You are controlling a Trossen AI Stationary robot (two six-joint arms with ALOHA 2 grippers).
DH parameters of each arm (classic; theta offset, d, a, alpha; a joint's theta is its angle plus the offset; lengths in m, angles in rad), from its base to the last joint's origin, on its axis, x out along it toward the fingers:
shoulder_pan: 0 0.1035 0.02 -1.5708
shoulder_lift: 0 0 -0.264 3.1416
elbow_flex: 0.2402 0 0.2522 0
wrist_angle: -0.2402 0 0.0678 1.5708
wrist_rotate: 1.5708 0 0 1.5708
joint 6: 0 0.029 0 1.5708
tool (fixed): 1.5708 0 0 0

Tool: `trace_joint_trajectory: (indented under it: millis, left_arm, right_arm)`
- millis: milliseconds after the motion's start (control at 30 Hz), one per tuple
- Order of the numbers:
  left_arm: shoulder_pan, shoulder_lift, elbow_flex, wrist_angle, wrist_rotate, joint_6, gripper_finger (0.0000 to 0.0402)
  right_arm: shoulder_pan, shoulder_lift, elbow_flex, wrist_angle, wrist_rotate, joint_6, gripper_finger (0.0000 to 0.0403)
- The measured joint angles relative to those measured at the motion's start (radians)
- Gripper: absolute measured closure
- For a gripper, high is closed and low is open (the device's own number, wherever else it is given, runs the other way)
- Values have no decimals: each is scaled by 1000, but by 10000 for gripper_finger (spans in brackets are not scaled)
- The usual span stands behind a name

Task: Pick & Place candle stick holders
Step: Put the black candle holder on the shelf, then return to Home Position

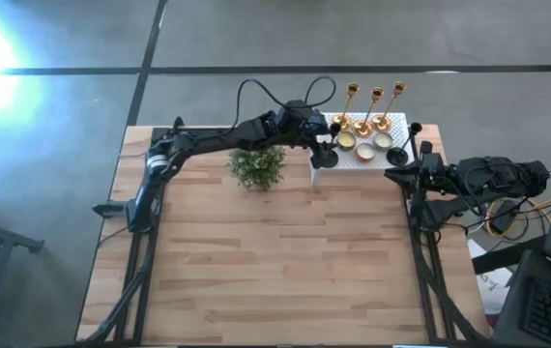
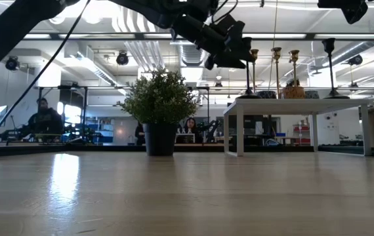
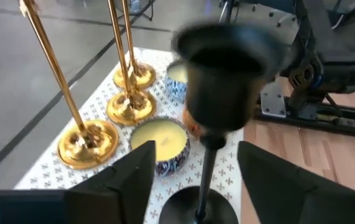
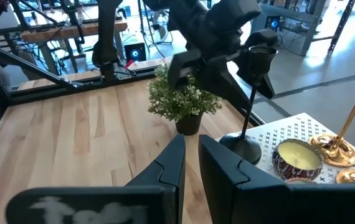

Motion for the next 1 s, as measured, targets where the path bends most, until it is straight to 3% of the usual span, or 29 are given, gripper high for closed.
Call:
trace_joint_trajectory:
  millis: [167, 333, 467, 600, 767, 1000]
  left_arm:
    - [10, -62, 0, -87, 0, 28, 128]
    - [29, -167, 0, -299, -5, 77, 122]
    - [22, -281, -10, -488, -16, 121, 165]
    - [-9, -432, -71, -649, -24, 151, 255]
    - [-111, -711, -299, -628, 83, 177, 384]
    - [-290, -1135, -871, -139, 124, 142, 397]
  right_arm:
    - [0, 0, 0, 0, 0, 0, 364]
    - [0, 0, 0, -5, 0, 0, 364]
    - [0, -16, 7, -90, -32, 37, 365]
    - [0, -63, 47, -245, -181, 111, 365]
    - [0, -176, 54, -265, -365, 126, 365]
    - [0, -348, -87, -137, -509, 63, 365]
